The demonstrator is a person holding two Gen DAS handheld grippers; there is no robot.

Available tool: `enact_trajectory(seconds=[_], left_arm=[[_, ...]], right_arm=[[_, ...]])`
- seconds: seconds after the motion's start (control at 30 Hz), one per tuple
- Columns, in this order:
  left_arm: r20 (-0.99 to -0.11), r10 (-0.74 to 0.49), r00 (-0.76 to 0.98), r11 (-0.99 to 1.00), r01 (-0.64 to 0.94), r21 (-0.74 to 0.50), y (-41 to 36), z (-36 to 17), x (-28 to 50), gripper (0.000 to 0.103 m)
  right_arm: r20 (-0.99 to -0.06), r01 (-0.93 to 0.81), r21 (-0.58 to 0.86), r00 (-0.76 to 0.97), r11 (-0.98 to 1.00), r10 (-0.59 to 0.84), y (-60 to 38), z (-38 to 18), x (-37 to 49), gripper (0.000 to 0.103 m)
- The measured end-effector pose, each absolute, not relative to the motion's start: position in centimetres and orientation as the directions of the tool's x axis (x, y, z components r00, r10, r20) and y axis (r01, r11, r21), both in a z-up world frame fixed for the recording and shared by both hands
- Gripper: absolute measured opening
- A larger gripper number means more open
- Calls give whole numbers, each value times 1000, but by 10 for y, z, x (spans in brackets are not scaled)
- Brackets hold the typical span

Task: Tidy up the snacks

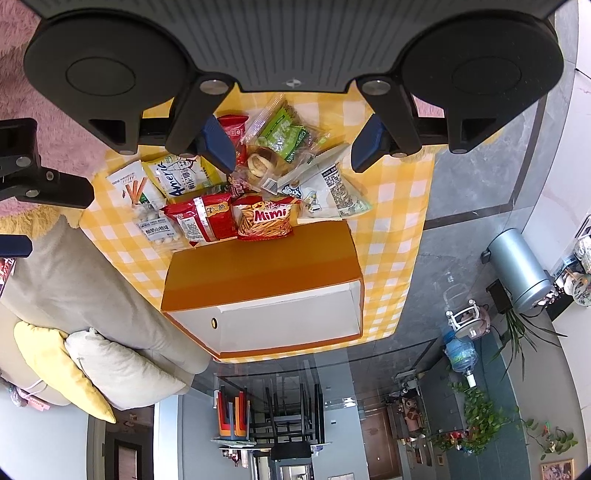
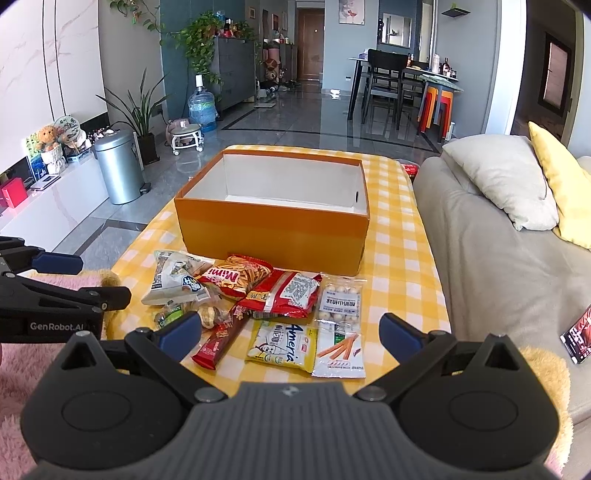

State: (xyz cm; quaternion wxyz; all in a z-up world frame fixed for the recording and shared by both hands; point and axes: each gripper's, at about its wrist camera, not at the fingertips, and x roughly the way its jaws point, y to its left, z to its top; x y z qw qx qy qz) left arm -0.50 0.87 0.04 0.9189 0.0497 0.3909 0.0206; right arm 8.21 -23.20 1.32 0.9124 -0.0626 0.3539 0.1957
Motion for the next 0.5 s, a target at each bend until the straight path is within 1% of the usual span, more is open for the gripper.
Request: enact_trajectory(seconds=[0.5], left_arm=[[-716, 76, 694, 994, 1, 107, 9, 0, -5, 84]], right_arm=[[-681, -402, 14, 667, 915, 303, -229, 13, 83, 99]])
